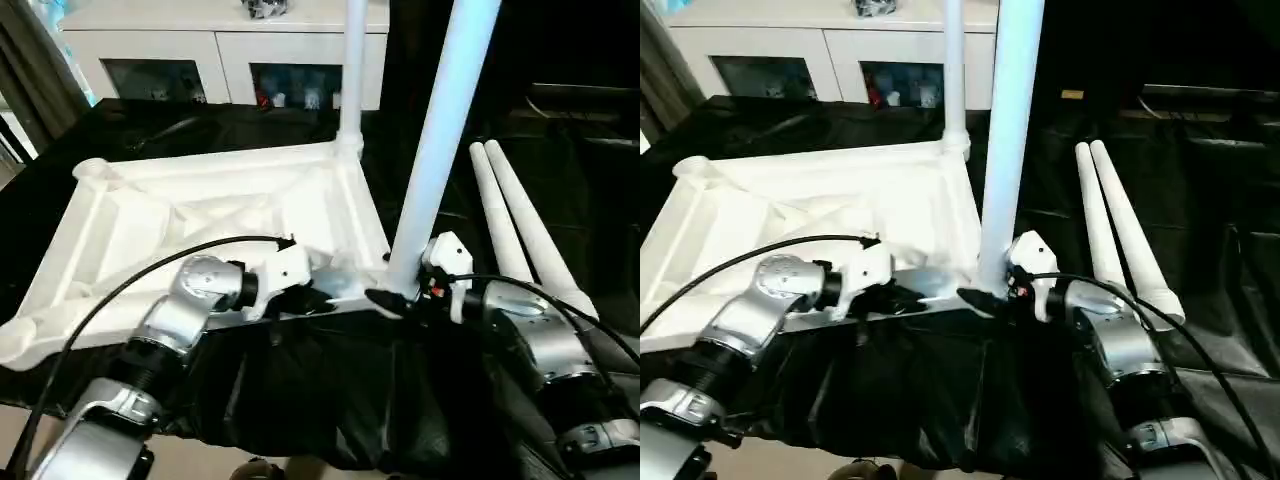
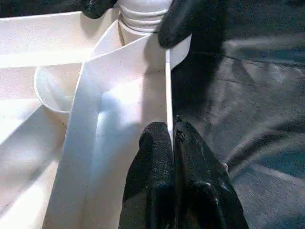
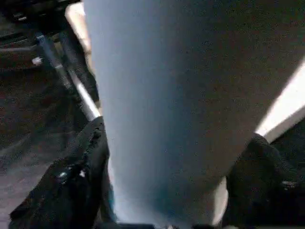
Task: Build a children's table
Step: Rotate leg to tighten, then rotate table base
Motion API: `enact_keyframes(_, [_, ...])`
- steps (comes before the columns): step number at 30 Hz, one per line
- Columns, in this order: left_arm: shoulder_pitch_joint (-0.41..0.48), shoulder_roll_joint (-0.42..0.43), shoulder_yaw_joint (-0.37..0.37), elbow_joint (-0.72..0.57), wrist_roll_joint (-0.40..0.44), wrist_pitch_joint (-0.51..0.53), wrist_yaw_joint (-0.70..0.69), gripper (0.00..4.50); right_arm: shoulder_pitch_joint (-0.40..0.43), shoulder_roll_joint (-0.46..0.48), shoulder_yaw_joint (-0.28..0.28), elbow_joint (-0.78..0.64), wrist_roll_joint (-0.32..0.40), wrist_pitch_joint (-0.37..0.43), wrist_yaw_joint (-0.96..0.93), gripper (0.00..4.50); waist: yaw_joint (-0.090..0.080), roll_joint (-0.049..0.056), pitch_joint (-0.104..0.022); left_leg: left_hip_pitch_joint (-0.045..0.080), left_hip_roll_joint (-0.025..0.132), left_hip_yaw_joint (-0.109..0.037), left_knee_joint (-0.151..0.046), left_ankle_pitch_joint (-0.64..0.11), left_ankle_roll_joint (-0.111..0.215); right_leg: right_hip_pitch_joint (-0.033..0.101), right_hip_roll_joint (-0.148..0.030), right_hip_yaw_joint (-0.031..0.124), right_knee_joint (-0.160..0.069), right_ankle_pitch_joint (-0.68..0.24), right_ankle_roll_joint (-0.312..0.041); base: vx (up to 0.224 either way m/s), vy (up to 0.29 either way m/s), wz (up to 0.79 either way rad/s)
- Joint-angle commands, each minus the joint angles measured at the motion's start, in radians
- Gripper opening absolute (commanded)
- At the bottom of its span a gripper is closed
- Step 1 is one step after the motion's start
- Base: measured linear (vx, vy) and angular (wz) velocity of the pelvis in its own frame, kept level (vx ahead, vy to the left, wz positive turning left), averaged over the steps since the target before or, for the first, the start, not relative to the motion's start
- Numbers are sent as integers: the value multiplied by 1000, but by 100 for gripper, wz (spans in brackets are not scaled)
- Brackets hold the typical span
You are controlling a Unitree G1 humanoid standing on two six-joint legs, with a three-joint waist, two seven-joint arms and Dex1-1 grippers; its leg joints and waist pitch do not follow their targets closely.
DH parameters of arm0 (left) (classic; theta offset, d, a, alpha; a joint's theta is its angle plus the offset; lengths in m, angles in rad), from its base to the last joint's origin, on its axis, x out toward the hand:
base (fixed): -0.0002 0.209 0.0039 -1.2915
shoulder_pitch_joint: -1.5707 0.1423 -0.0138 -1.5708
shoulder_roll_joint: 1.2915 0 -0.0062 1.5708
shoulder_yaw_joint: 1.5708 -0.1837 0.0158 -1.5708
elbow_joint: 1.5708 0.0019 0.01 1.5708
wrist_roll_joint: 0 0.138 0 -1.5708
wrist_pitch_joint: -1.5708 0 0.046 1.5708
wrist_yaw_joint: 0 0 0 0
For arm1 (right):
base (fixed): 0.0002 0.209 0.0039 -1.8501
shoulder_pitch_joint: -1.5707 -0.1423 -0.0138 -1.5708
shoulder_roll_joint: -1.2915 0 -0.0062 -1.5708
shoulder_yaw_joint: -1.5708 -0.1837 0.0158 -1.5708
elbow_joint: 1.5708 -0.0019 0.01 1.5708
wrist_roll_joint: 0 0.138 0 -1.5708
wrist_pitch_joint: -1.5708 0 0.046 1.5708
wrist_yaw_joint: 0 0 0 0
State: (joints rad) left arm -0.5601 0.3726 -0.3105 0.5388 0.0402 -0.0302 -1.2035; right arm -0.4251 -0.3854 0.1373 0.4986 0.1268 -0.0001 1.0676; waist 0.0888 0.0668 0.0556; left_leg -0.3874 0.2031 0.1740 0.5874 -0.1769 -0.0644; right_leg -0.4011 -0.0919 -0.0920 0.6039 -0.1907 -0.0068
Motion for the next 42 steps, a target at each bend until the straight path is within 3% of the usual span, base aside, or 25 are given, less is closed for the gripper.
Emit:
enact_keyframes(1, [-22,22,-5,12,3,-19,-26,0,0,-13,22,-7,6,21,37,320,2,-8,-63,14,31,-5,-65,-187,89,56,-56,47,-59,-86,-264,0,0,0])
enact_keyframes(7, [-31,31,-2,30,1,-31,-39,0,4,-18,47,-10,5,27,69,276,2,-8,-64,16,31,-4,-63,-183,89,54,-56,47,-59,-90,-269,0,0,0])
enact_keyframes(12, [-30,-11,18,36,-12,-4,32,0,23,37,12,-20,9,60,-35,269,0,-11,-61,16,30,-4,-66,-201,73,52,-57,48,-63,-132,-261,0,0,0])
enact_keyframes(15, [-41,-50,24,48,9,19,121,0,31,82,-3,-12,-22,51,-167,269,-2,-12,-58,19,31,-5,-70,-230,50,48,-59,51,-70,-193,-246,0,0,0])
enact_keyframes(16, [-52,-94,26,60,34,55,214,0,39,135,-20,1,-43,50,-292,269,-2,-14,-57,20,28,-5,-71,-242,42,50,-60,50,-74,-226,-233,0,0,0])
enact_keyframes(17, [-56,-120,28,65,41,68,257,0,40,168,-36,9,-49,59,-366,269,-5,-12,-53,22,29,-4,-74,-245,30,42,-59,54,-78,-248,-223,0,0,0])
enact_keyframes(19, [-58,-168,24,65,47,84,310,0,39,226,-60,25,-51,76,-481,268,-5,-15,-54,24,26,-7,-76,-264,17,46,-61,51,-84,-301,-203,0,0,0])
enact_keyframes(21, [-56,-205,11,61,56,87,337,0,37,269,-72,40,-57,83,-562,268,-6,-15,-54,22,27,-8,-79,-265,15,43,-61,52,-87,-317,-183,0,0,0])
enact_keyframes(23, [-47,-253,-10,54,67,89,367,0,28,321,-74,58,-76,88,-655,268,-5,-5,-57,23,27,-10,-79,-274,9,43,-60,51,-87,-308,-177,0,0,0])
enact_keyframes(27, [-39,-318,-46,55,101,79,434,0,8,392,-83,72,-106,87,-781,268,-7,-4,-59,25,25,-10,-81,-295,1,41,-59,52,-92,-311,-161,0,0,0])
enact_keyframes(28, [-39,-327,-50,60,108,77,448,0,2,401,-90,73,-111,78,-804,303,-7,-5,-59,24,25,-10,-81,-295,2,41,-59,52,-91,-308,-160,0,0,0])
enact_keyframes(29, [-37,-332,-51,65,113,76,456,0,-2,405,-101,72,-106,70,-816,324,-8,7,-63,23,25,-11,-80,-296,-1,43,-58,51,-90,-297,-159,0,0,0])
enact_keyframes(30, [-36,-335,-51,67,114,75,459,0,-4,407,-107,72,-103,67,-821,338,-9,3,-63,22,25,-11,-80,-293,-1,43,-58,51,-91,-286,-158,0,0,0])
enact_keyframes(34, [-25,-318,-50,66,125,55,453,0,14,371,-112,29,-111,65,-807,373,-7,8,-72,16,23,-10,-75,-253,23,49,-57,50,-82,-215,-168,0,0,0])
enact_keyframes(36, [-23,-312,-46,65,124,49,448,0,25,349,-111,6,-124,64,-805,373,-7,8,-73,16,22,-9,-74,-240,31,49,-56,50,-81,-200,-172,0,0,0])
enact_keyframes(38, [-22,-310,-34,66,121,36,450,0,48,313,-116,-41,-133,64,-800,373,-4,17,-74,19,23,-8,-72,-241,30,47,-56,50,-82,-200,-168,0,0,0])
enact_keyframes(40, [-33,-315,-12,85,108,11,458,0,74,275,-126,-92,-140,58,-789,373,-3,16,-75,19,23,-7,-70,-238,34,49,-54,51,-82,-181,-169,0,0,0])
enact_keyframes(41, [-39,-320,3,94,101,4,472,44,91,257,-131,-118,-141,60,-779,383,0,21,-77,18,23,-7,-68,-220,42,50,-55,51,-78,-160,-171,0,0,0])
enact_keyframes(42, [-42,-324,13,99,91,1,480,44,106,244,-133,-138,-143,61,-772,383,-2,16,-77,14,20,-6,-65,-203,55,54,-54,50,-79,-151,-170,0,0,0])
